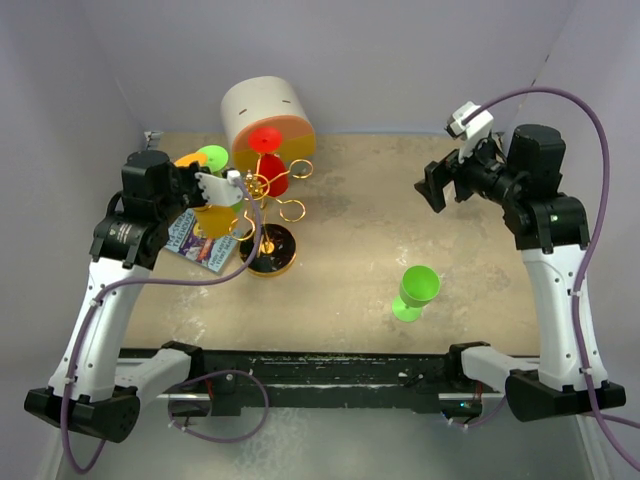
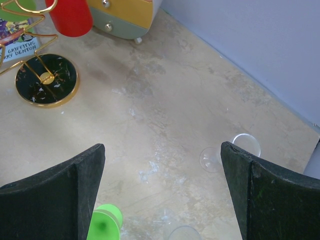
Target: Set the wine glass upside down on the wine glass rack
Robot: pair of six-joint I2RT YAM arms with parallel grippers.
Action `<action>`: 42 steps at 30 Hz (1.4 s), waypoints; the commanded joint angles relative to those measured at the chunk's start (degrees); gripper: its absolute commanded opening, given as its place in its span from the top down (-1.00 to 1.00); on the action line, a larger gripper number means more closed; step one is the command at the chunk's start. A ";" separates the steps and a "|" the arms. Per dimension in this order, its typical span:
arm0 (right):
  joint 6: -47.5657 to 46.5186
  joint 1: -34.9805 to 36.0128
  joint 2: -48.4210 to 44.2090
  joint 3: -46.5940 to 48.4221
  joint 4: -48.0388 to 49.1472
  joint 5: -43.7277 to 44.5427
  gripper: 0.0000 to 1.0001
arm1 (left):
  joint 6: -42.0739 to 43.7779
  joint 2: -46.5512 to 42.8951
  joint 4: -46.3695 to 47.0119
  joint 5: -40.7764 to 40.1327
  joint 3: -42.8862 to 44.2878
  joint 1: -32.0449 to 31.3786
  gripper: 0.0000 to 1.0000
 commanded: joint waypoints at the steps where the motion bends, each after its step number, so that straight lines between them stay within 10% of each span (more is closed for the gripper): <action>1: -0.72 -0.13 -1.22 -0.49 1.18 -0.62 -1.00 | 0.61 -0.28 -1.55 6.19 3.74 -0.42 1.00; 42: -0.81 -0.17 -1.43 -0.60 0.44 -0.81 -1.00 | 4.37 1.29 -10.17 11.37 6.77 -2.71 1.00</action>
